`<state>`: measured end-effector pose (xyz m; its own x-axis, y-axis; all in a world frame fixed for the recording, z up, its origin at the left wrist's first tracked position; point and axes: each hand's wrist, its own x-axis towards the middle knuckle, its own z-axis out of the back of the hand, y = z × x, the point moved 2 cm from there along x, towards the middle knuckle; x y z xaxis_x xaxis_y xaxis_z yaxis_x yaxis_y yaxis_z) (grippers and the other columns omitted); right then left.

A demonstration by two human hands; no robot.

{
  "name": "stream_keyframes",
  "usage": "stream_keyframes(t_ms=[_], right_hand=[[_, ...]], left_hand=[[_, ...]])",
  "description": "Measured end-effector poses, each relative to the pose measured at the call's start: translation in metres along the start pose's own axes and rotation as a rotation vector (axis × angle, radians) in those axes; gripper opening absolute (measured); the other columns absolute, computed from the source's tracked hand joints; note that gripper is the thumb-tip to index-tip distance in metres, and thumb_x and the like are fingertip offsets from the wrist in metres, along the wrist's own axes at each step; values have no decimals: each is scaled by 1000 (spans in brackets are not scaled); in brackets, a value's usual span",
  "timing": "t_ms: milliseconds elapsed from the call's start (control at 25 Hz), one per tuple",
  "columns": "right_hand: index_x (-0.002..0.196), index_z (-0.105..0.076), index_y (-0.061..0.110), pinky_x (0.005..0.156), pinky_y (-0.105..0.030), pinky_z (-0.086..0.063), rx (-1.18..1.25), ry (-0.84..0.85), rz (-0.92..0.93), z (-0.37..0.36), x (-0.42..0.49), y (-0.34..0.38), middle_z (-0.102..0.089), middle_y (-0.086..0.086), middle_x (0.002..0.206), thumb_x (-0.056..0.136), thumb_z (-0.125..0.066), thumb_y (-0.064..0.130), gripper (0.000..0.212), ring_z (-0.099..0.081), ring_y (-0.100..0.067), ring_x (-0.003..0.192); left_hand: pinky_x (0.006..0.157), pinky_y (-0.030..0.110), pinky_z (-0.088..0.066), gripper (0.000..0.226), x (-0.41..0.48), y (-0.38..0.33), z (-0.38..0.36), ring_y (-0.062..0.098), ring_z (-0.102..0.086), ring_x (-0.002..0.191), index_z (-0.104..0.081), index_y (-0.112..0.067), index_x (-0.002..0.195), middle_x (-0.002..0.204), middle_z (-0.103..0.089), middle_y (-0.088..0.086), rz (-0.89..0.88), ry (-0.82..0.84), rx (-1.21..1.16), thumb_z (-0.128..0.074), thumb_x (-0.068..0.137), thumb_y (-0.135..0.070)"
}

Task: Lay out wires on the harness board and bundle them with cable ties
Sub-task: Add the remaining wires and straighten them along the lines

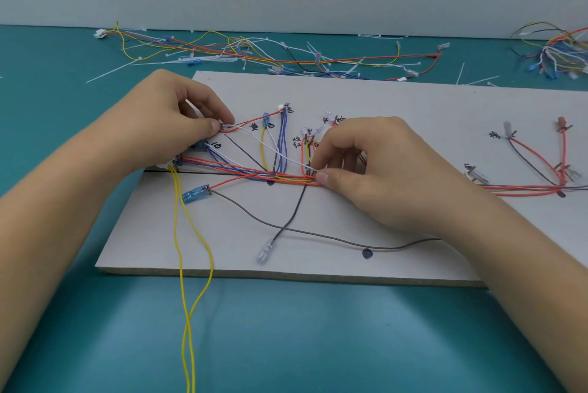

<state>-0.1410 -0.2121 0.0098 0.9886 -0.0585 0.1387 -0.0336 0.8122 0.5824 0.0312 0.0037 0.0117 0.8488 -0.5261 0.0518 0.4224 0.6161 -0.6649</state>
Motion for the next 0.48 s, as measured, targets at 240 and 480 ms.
stream_keyframes(t_ms=[240,480], right_hand=[[88,-70,21,63,-10,-39,45,-31,24,-1,1,4,-64,11,78,89,-71,9,12,-59,-9,75],[92,-69,19,64,-10,-38,25,-67,76,3,1,5,-60,14,76,90,-69,8,11,-57,-11,76]], left_hand=[[31,19,-34,31,2,0,0,11,-34,35,-78,-40,85,82,-66,23,-9,49,25,-69,94,-12],[34,15,-37,25,4,-4,1,5,-40,35,-76,-31,84,77,-66,11,-50,64,107,-68,95,-10]])
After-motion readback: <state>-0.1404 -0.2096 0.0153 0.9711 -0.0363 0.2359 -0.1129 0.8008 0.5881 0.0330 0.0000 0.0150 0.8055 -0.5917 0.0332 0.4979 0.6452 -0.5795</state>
